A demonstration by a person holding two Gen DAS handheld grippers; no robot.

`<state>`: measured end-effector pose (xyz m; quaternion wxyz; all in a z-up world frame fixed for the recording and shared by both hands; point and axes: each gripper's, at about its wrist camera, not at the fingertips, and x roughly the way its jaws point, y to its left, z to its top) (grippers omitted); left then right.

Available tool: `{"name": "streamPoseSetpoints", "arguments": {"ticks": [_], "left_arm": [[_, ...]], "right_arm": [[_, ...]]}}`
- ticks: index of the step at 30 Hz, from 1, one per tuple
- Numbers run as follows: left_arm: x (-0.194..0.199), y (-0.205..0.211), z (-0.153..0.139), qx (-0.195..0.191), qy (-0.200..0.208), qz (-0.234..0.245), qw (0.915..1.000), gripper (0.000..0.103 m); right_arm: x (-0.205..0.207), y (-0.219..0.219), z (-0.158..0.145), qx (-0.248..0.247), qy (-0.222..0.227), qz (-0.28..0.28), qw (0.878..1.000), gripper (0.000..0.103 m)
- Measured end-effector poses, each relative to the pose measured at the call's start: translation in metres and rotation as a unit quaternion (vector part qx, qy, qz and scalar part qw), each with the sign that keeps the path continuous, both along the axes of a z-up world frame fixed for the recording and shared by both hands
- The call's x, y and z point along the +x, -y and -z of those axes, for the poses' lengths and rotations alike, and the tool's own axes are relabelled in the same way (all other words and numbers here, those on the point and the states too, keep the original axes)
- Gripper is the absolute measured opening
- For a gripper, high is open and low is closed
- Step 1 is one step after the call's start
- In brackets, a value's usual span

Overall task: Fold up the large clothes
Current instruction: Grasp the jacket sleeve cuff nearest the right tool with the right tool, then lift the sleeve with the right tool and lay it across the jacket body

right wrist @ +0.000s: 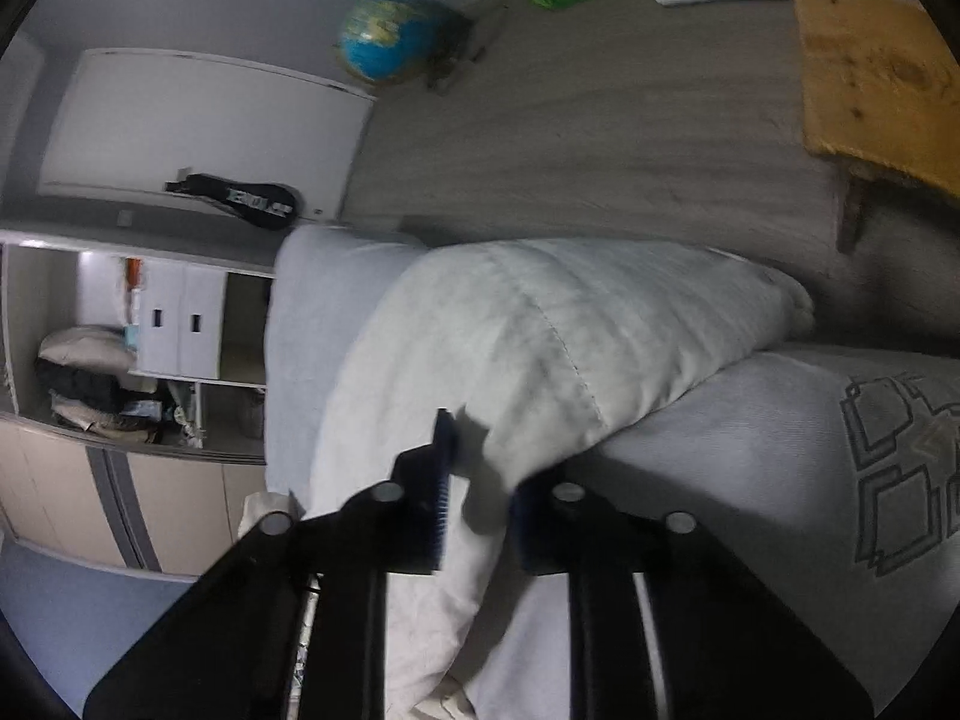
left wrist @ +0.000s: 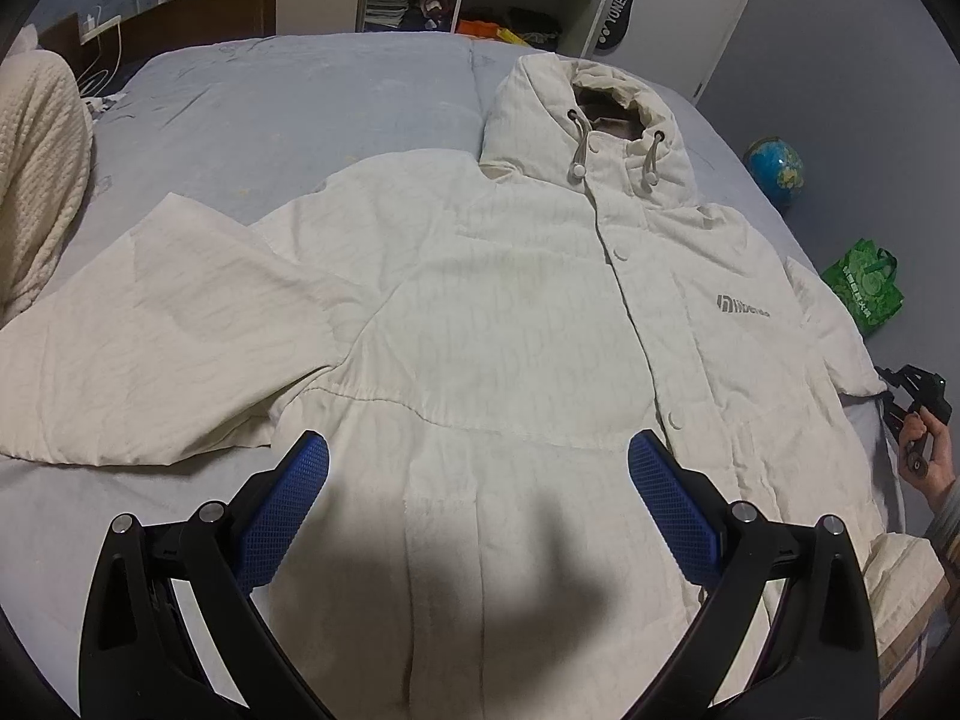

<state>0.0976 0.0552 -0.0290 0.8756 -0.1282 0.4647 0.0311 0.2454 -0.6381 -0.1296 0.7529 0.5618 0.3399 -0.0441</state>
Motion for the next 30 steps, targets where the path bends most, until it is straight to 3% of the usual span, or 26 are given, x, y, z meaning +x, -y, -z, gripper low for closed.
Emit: {"name": "streamPoseSetpoints", "arguments": {"ticks": [7, 11, 15, 24, 30], "left_arm": [[-0.003, 0.0, -0.006, -0.007, 0.013, 0.0, 0.9999, 0.096], [-0.005, -0.001, -0.01, -0.01, 0.017, -0.007, 0.9998, 0.096], [-0.008, -0.003, -0.015, -0.011, 0.022, -0.012, 0.9996, 0.096], [-0.012, -0.007, -0.021, -0.004, 0.024, -0.021, 0.9995, 0.096], [-0.011, -0.01, -0.019, -0.008, 0.017, -0.025, 0.9995, 0.096]], "right_arm": [[-0.008, -0.033, -0.071, -0.05, 0.081, -0.052, 0.994, 0.01], [-0.004, -0.074, -0.122, -0.096, 0.122, -0.108, 0.982, 0.01], [-0.008, -0.122, -0.153, -0.113, 0.151, -0.155, 0.97, 0.009], [-0.02, -0.241, -0.18, -0.14, 0.179, -0.273, 0.935, 0.007], [-0.029, -0.337, -0.146, -0.197, 0.138, -0.375, 0.895, 0.007]]}}
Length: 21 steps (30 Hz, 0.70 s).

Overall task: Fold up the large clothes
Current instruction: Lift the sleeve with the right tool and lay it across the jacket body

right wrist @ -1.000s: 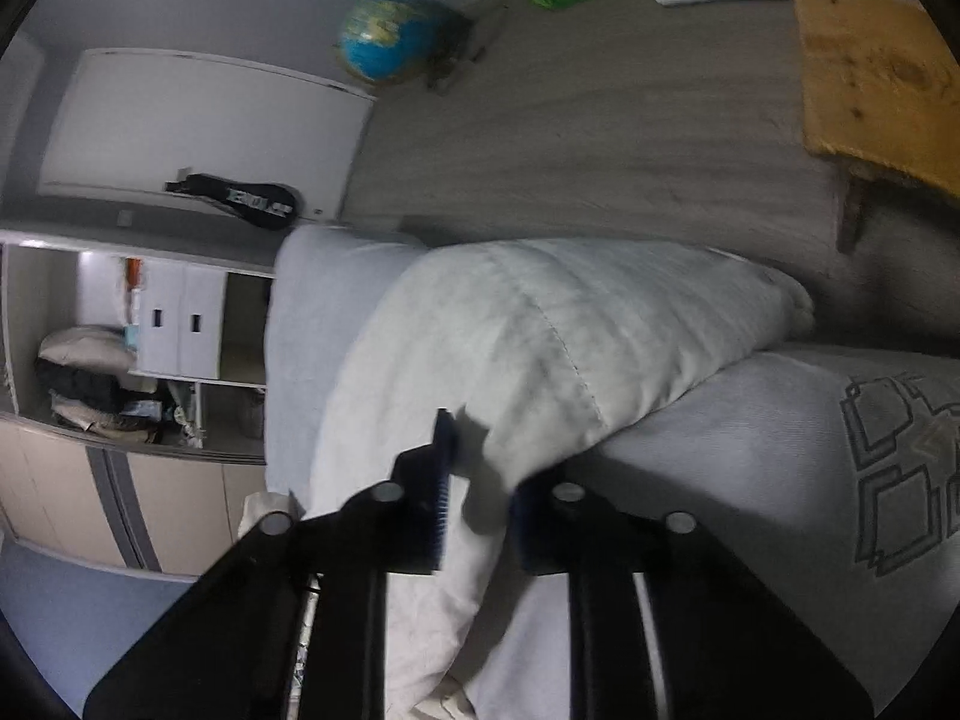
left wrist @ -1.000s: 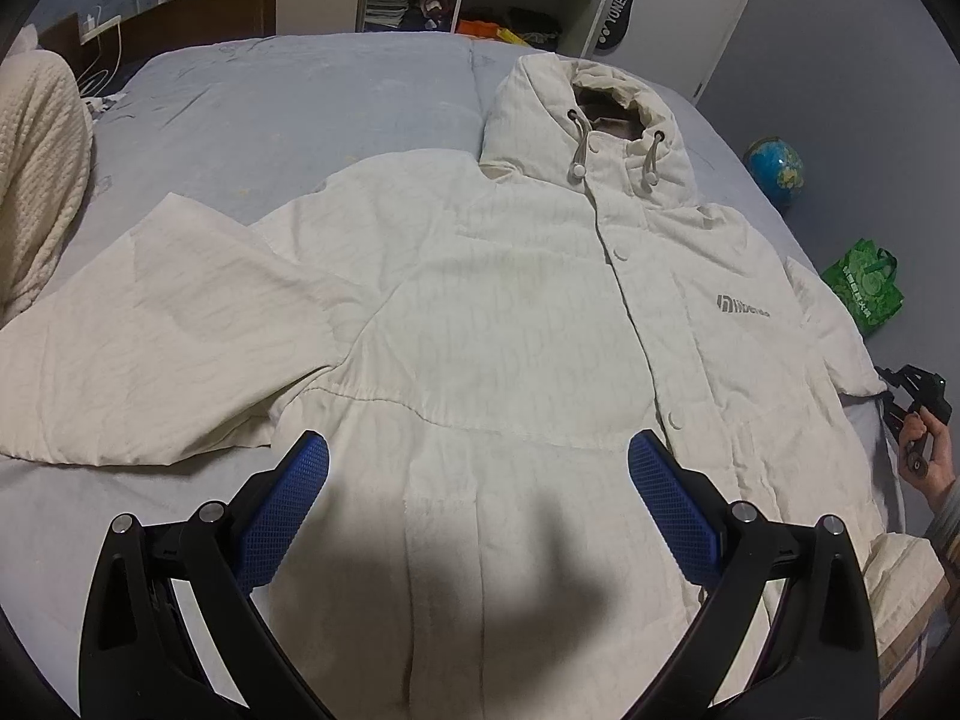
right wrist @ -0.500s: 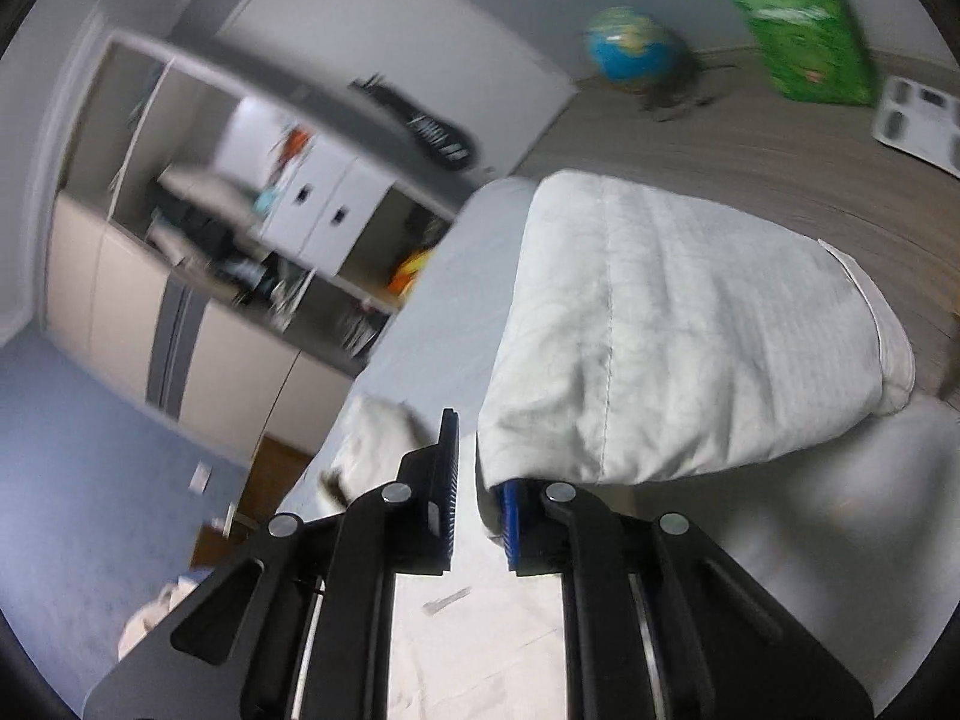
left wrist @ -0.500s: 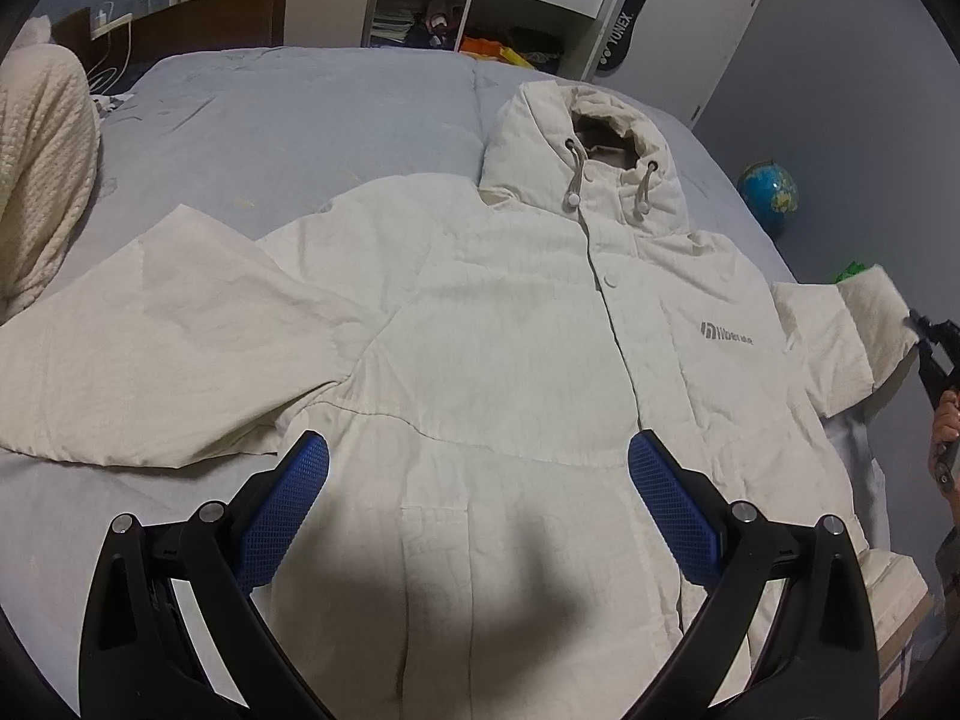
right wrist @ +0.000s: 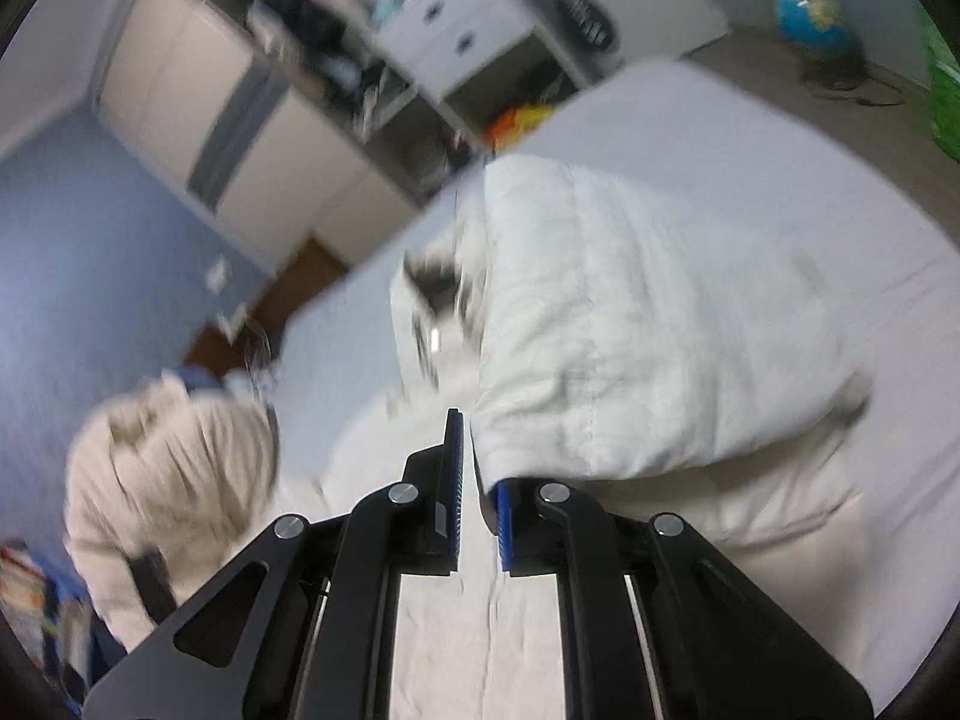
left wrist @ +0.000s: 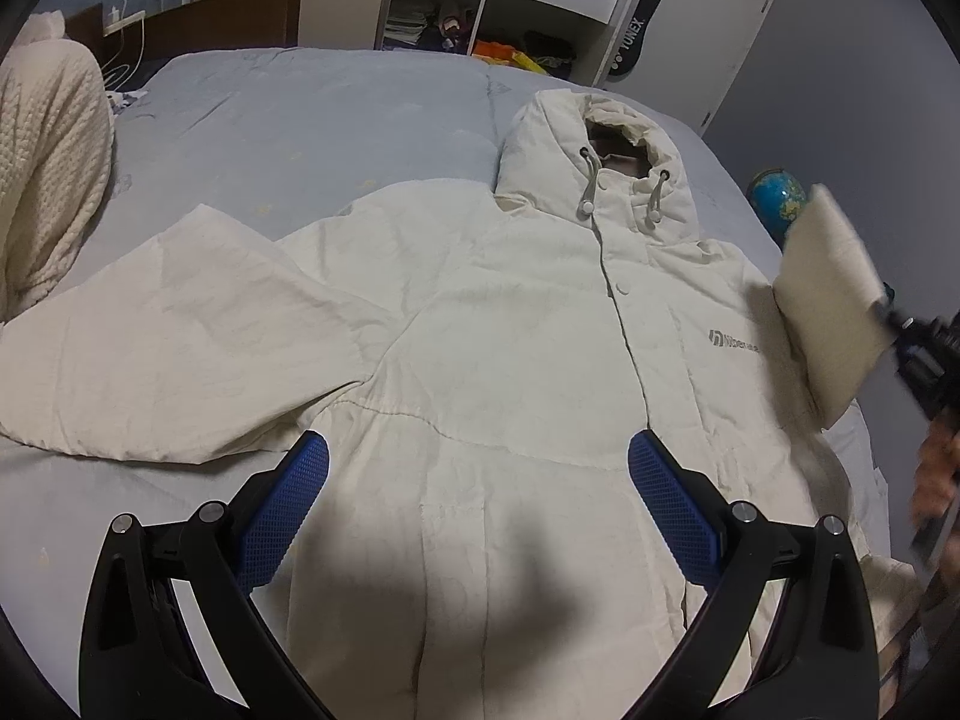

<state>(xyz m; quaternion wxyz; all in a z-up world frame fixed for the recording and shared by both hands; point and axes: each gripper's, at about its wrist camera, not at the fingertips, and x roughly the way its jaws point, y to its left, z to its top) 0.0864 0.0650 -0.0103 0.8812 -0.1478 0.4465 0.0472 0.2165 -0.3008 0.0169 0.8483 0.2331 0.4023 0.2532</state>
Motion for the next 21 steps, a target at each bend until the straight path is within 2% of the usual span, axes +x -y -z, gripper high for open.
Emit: {"name": "streamPoseSetpoints", "arguments": {"ticks": [3, 7, 10, 13, 16, 17, 18, 21], "left_arm": [[0.001, -0.002, 0.003, -0.002, -0.006, -0.002, 1.0, 0.096], [0.002, -0.001, 0.005, -0.002, -0.009, -0.002, 1.0, 0.096], [0.003, 0.001, 0.007, -0.001, -0.014, 0.002, 0.9999, 0.096], [0.004, 0.003, 0.008, 0.006, -0.019, 0.005, 0.9998, 0.096], [0.004, 0.003, 0.009, 0.009, -0.018, 0.007, 0.9998, 0.096], [0.004, 0.003, 0.009, 0.008, -0.017, 0.007, 0.9998, 0.096], [0.005, 0.004, 0.009, 0.008, -0.017, 0.008, 0.9998, 0.096], [0.004, 0.004, 0.009, 0.012, -0.019, 0.01, 0.9997, 0.096]], "right_arm": [[-0.005, -0.031, 0.026, -0.058, -0.013, -0.034, 0.998, 0.007], [-0.009, -0.064, 0.06, -0.14, -0.031, -0.074, 0.987, 0.007], [-0.014, -0.071, 0.08, -0.177, -0.036, -0.089, 0.979, 0.007], [-0.015, -0.077, 0.092, -0.191, -0.05, -0.094, 0.976, 0.01], [-0.016, -0.068, 0.099, -0.176, -0.067, -0.105, 0.976, 0.033], [-0.019, -0.067, 0.1, -0.166, -0.072, -0.11, 0.977, 0.047], [-0.023, -0.064, 0.1, -0.159, -0.075, -0.114, 0.978, 0.056], [-0.032, -0.057, 0.091, -0.153, -0.079, -0.108, 0.979, 0.06]]}}
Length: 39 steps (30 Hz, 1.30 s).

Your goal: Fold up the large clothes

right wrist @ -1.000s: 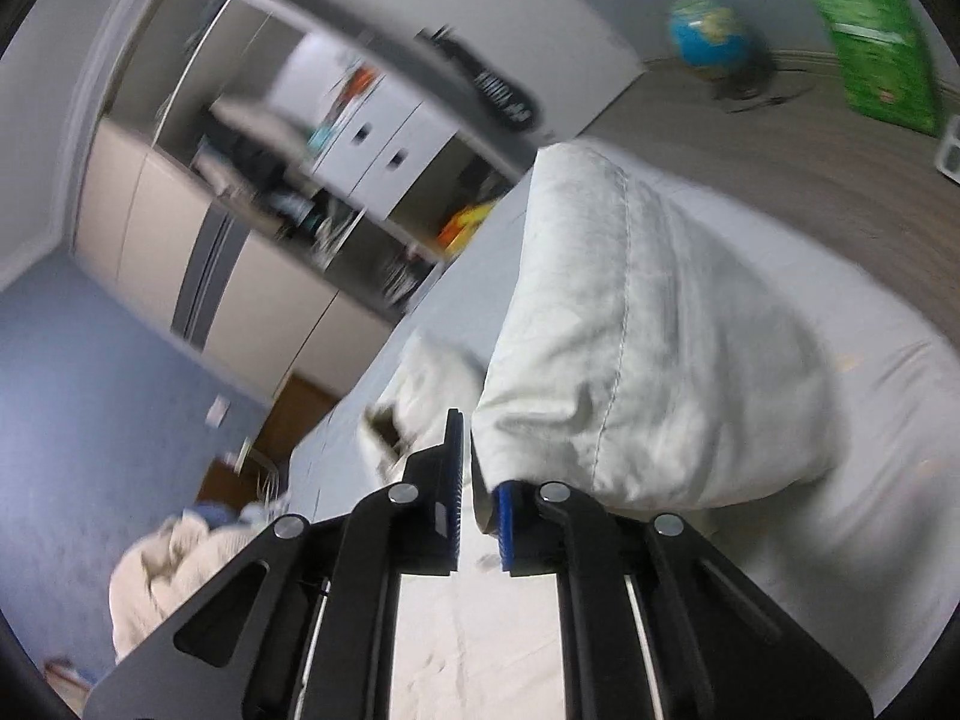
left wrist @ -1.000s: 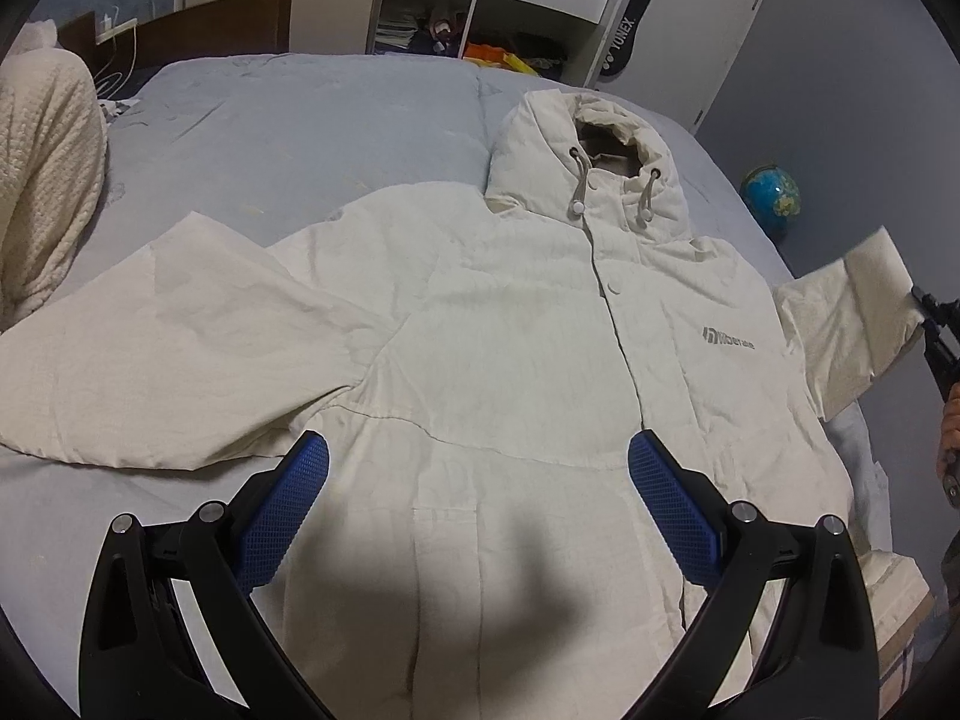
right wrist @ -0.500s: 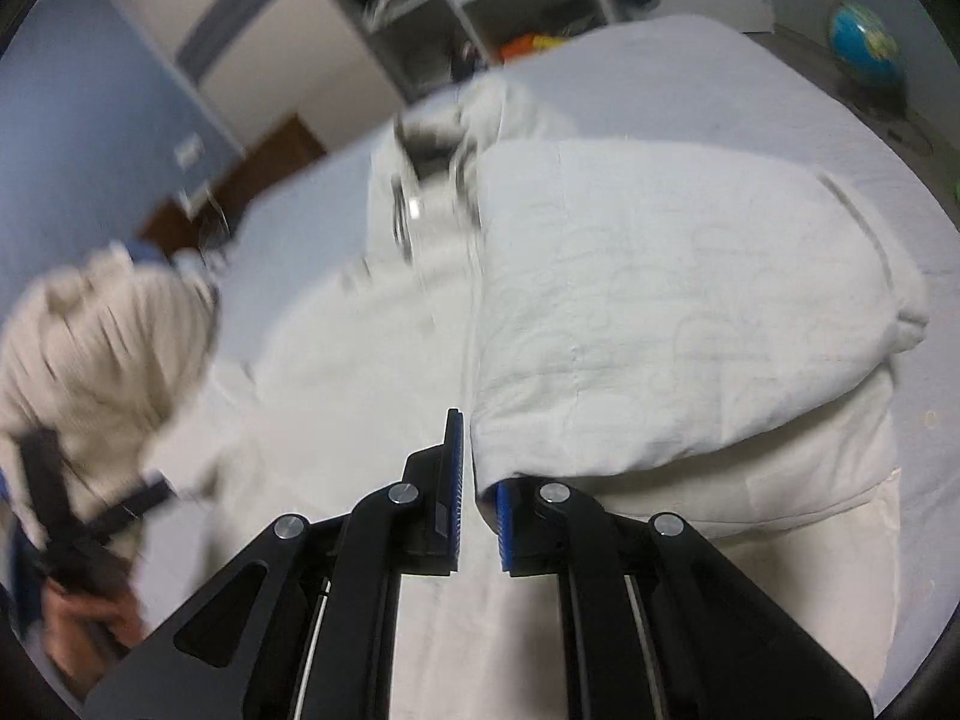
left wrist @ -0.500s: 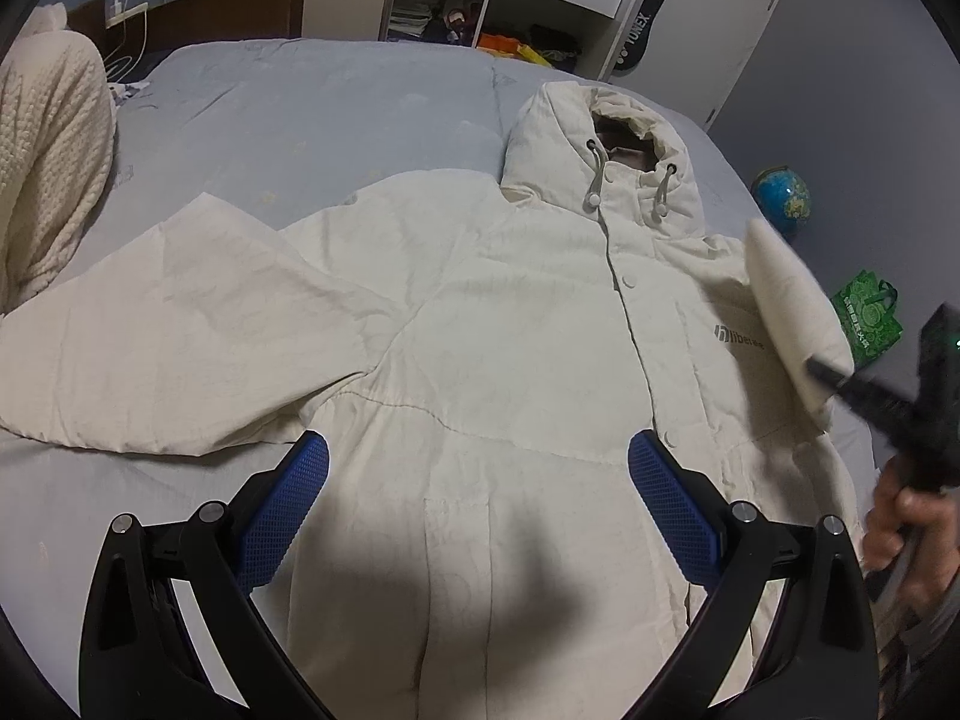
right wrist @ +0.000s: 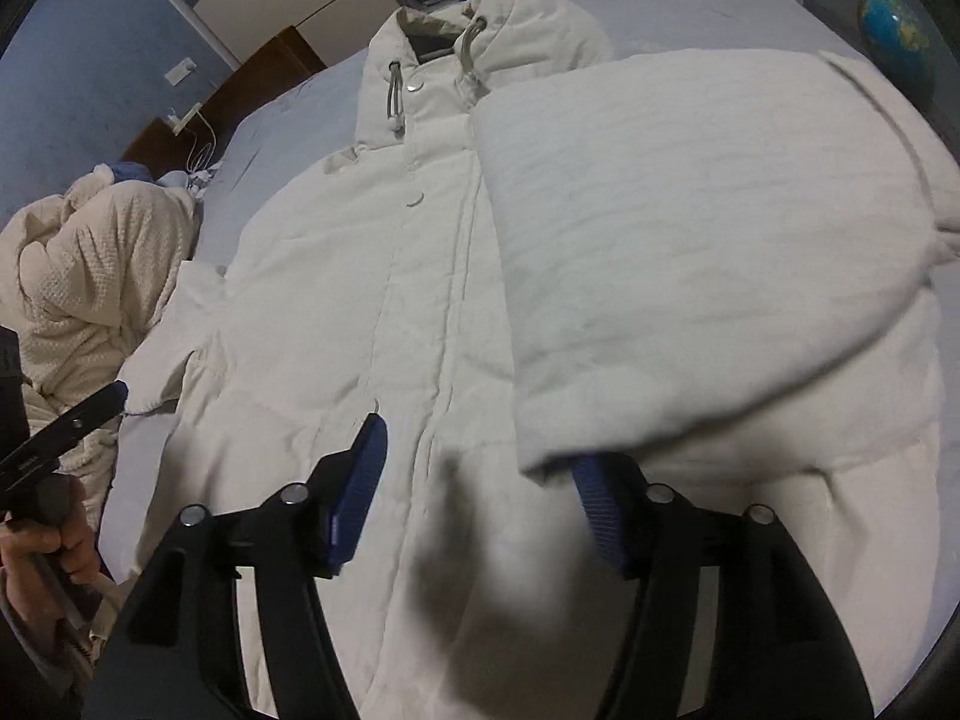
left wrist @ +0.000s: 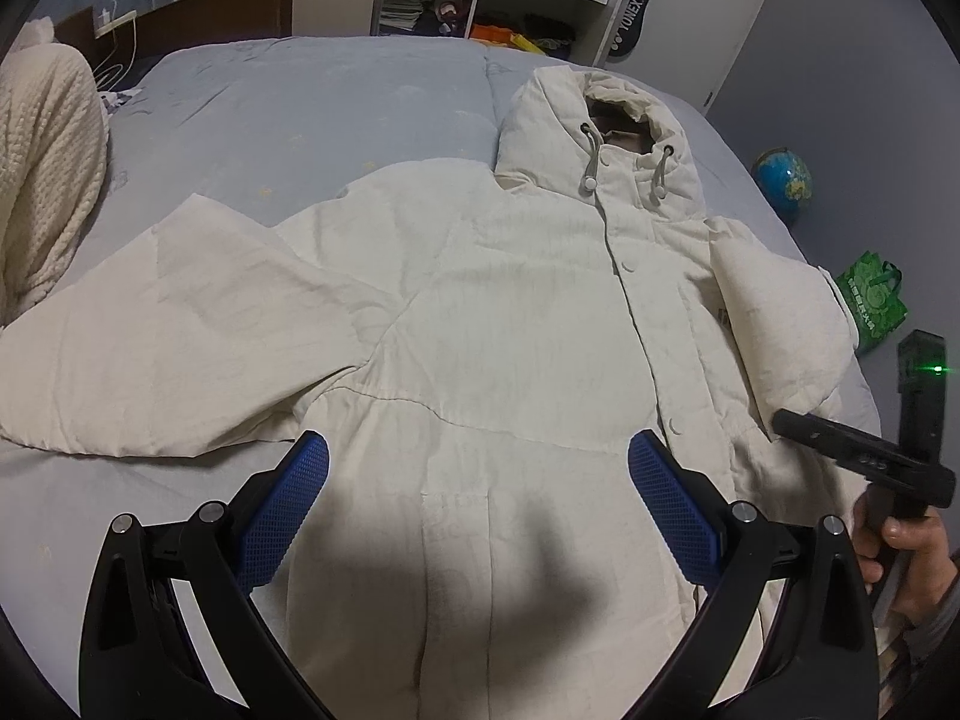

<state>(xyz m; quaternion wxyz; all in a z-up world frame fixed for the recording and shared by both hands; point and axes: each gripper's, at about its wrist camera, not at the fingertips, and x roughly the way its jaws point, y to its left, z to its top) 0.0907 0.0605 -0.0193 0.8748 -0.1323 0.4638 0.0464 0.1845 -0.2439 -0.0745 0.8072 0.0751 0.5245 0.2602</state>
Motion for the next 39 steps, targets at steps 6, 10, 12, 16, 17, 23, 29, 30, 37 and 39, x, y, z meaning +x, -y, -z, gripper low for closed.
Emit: {"name": "streamPoseSetpoints", "arguments": {"ticks": [6, 10, 12, 16, 17, 23, 29, 30, 37, 39], "left_arm": [[-0.001, 0.001, -0.002, 0.005, 0.002, -0.005, 1.0, 0.096], [-0.002, 0.001, -0.003, 0.008, 0.007, -0.009, 0.9999, 0.096], [-0.002, -0.001, -0.003, 0.007, 0.006, -0.013, 0.9999, 0.096], [-0.002, -0.007, -0.004, 0.002, 0.006, -0.023, 0.9997, 0.096], [-0.002, -0.009, -0.004, 0.0, 0.006, -0.027, 0.9996, 0.096], [-0.005, -0.023, -0.004, -0.013, 0.006, -0.05, 0.9986, 0.096], [-0.006, -0.035, -0.001, -0.032, -0.002, -0.073, 0.9968, 0.096], [-0.006, -0.036, -0.001, -0.035, -0.002, -0.076, 0.9965, 0.096], [-0.009, -0.046, -0.003, -0.049, 0.003, -0.096, 0.9942, 0.096], [-0.009, -0.049, -0.002, -0.056, 0.002, -0.1, 0.9934, 0.096]], "right_arm": [[0.003, 0.059, -0.019, 0.069, -0.011, 0.081, 0.994, 0.061], [0.021, 0.112, -0.026, 0.113, -0.001, 0.174, 0.978, 0.061], [0.033, 0.136, -0.023, 0.139, -0.006, 0.22, 0.966, 0.061], [0.062, 0.166, -0.005, 0.186, -0.037, 0.298, 0.936, 0.06], [0.064, 0.167, -0.001, 0.189, -0.039, 0.304, 0.933, 0.06], [0.088, 0.146, 0.0, 0.169, -0.042, 0.286, 0.942, 0.033], [0.086, 0.114, -0.015, 0.184, -0.009, 0.239, 0.953, 0.019], [0.085, 0.104, -0.02, 0.183, -0.002, 0.227, 0.956, 0.018], [0.065, 0.02, -0.058, 0.183, 0.045, 0.124, 0.974, 0.014], [0.054, -0.009, -0.067, 0.176, 0.056, 0.092, 0.978, 0.011]]}}
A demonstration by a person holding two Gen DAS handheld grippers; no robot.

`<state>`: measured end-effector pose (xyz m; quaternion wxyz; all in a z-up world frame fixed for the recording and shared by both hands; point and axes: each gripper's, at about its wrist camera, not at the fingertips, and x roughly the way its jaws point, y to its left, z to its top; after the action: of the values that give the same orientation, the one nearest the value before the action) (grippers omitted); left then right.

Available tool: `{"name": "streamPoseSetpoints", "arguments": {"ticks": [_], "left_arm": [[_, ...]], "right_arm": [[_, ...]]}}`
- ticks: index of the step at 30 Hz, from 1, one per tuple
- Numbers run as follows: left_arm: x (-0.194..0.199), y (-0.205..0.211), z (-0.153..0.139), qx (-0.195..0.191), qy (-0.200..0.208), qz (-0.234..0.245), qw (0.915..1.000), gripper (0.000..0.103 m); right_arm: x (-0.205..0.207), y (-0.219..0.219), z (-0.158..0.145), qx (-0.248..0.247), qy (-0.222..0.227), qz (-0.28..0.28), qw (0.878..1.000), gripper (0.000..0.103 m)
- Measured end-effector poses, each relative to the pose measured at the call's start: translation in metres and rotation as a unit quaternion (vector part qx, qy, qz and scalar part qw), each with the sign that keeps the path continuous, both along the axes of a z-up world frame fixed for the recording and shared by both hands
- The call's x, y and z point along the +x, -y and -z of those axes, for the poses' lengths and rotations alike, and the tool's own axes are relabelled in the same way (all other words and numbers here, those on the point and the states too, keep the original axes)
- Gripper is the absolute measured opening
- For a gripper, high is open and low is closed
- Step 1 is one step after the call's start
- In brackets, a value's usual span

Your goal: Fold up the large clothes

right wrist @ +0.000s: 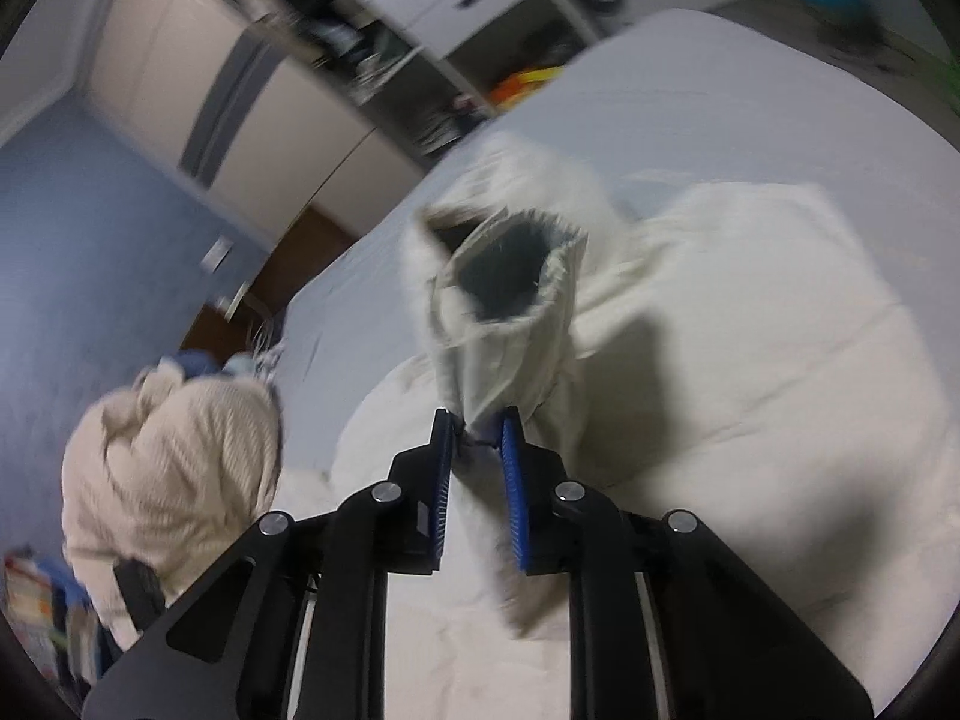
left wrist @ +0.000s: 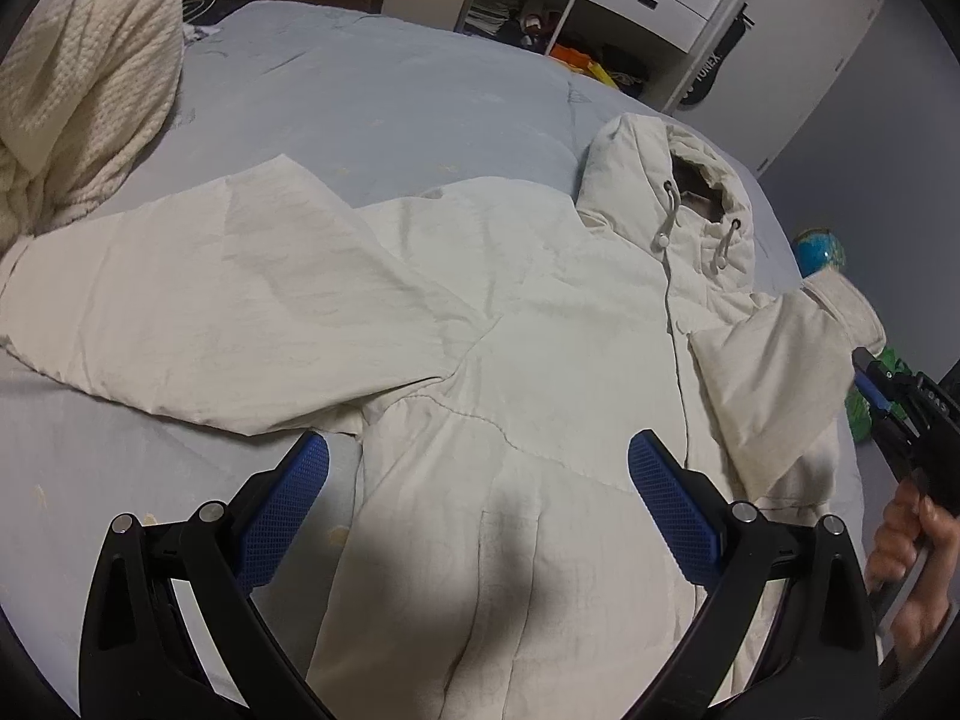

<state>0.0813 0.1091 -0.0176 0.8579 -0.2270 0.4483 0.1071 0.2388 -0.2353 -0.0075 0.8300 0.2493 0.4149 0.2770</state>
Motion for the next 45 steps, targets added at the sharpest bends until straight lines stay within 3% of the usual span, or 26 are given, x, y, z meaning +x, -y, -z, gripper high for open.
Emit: {"name": "streamPoseSetpoints", "arguments": {"ticks": [6, 10, 14, 16, 17, 18, 20, 28, 37, 41, 45], "left_arm": [[-0.002, -0.005, 0.0, -0.008, 0.0, -0.012, 0.9999, 0.096], [-0.006, -0.014, 0.0, -0.013, 0.002, -0.03, 0.9995, 0.096], [-0.008, -0.022, 0.003, -0.027, -0.002, -0.046, 0.9986, 0.096], [-0.008, -0.022, 0.004, -0.027, -0.005, -0.048, 0.9984, 0.096], [-0.008, -0.022, 0.004, -0.027, -0.005, -0.048, 0.9985, 0.096], [-0.008, -0.021, 0.004, -0.027, -0.005, -0.047, 0.9985, 0.096], [-0.006, -0.019, 0.003, -0.023, -0.006, -0.042, 0.9988, 0.096], [-0.005, -0.017, 0.008, -0.019, -0.018, -0.039, 0.9989, 0.096], [-0.002, -0.012, 0.012, -0.005, -0.033, -0.029, 0.999, 0.096], [-0.002, -0.016, 0.012, 0.008, -0.041, -0.027, 0.9988, 0.096], [-0.001, -0.028, 0.011, 0.037, -0.049, -0.027, 0.9977, 0.096]], "right_arm": [[-0.035, -0.071, -0.003, -0.051, 0.033, -0.083, 0.995, 0.01], [-0.055, -0.117, 0.012, -0.079, 0.024, -0.149, 0.985, 0.011], [-0.069, -0.135, 0.029, -0.1, 0.006, -0.199, 0.975, 0.014], [-0.074, -0.136, 0.036, -0.099, -0.004, -0.214, 0.972, 0.018], [-0.077, -0.133, 0.039, -0.102, -0.008, -0.216, 0.971, 0.028], [-0.079, -0.132, 0.041, -0.105, -0.01, -0.213, 0.971, 0.044], [-0.083, -0.123, 0.043, -0.1, -0.008, -0.21, 0.972, 0.053], [-0.076, -0.067, 0.046, -0.137, -0.02, -0.174, 0.975, 0.053], [-0.069, 0.019, 0.048, -0.246, -0.01, -0.087, 0.965, 0.07], [-0.071, 0.053, 0.052, -0.248, -0.025, -0.041, 0.968, 0.074], [-0.071, 0.087, 0.047, -0.214, -0.033, 0.023, 0.976, 0.081]]}}
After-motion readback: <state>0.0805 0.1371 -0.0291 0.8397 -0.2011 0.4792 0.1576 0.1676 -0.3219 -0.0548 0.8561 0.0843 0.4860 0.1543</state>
